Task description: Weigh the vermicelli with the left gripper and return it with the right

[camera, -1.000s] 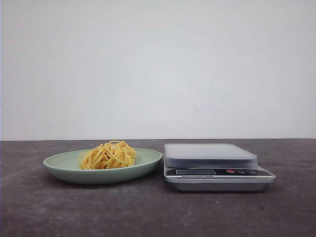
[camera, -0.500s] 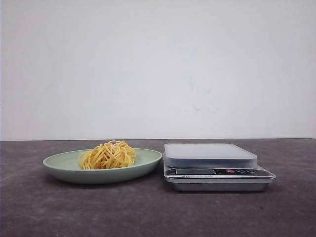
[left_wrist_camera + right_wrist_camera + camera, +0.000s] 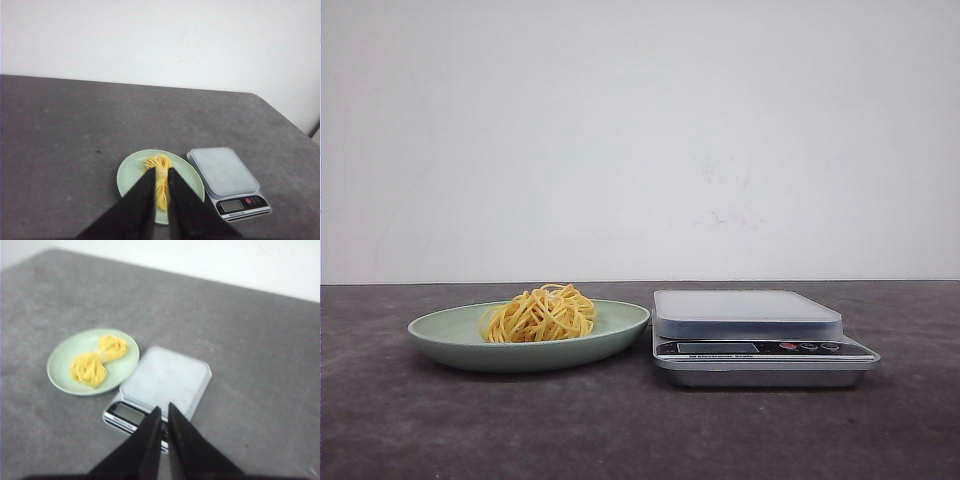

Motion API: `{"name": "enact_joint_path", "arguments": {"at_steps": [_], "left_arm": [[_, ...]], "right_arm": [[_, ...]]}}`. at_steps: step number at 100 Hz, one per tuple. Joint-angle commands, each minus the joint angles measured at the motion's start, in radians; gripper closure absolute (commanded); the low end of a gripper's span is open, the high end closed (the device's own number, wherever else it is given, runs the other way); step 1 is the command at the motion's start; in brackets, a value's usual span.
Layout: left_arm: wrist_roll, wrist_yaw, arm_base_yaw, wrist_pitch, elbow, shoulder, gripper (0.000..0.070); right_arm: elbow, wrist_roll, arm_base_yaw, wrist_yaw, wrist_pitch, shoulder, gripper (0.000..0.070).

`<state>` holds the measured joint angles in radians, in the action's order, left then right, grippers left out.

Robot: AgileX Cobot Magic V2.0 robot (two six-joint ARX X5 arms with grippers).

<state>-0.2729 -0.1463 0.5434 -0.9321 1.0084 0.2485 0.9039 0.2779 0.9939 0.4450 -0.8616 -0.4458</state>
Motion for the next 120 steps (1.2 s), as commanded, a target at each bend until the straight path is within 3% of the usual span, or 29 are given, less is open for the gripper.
{"name": "enact_joint_path", "arguments": {"at_steps": [1, 79, 89, 98, 111, 120], "left_arm": [[0.018, -0.003, 0.004, 0.017, 0.017, 0.007, 0.0700], [0.019, -0.003, -0.005, 0.009, 0.017, -0.003, 0.0700], [0.080, -0.003, -0.077, 0.019, 0.015, -0.021, 0.0700], [0.085, -0.003, -0.187, 0.063, -0.008, -0.044, 0.0700], [0.137, 0.003, -0.336, 0.203, -0.115, -0.090, 0.0700], [0.161, 0.062, -0.408, 0.307, -0.224, -0.130, 0.0700]], "right_arm": [[0.009, -0.008, 0.011, 0.003, 0.032, -0.003, 0.0690], [0.009, 0.000, 0.011, 0.001, 0.024, -0.002, 0.0690], [0.009, 0.000, 0.011, 0.001, 0.024, -0.002, 0.0690], [0.009, 0.000, 0.011, 0.001, 0.024, -0.002, 0.0690], [0.009, 0.000, 0.011, 0.001, 0.024, -0.002, 0.0690], [0.009, 0.000, 0.011, 0.001, 0.024, -0.002, 0.0690]]}}
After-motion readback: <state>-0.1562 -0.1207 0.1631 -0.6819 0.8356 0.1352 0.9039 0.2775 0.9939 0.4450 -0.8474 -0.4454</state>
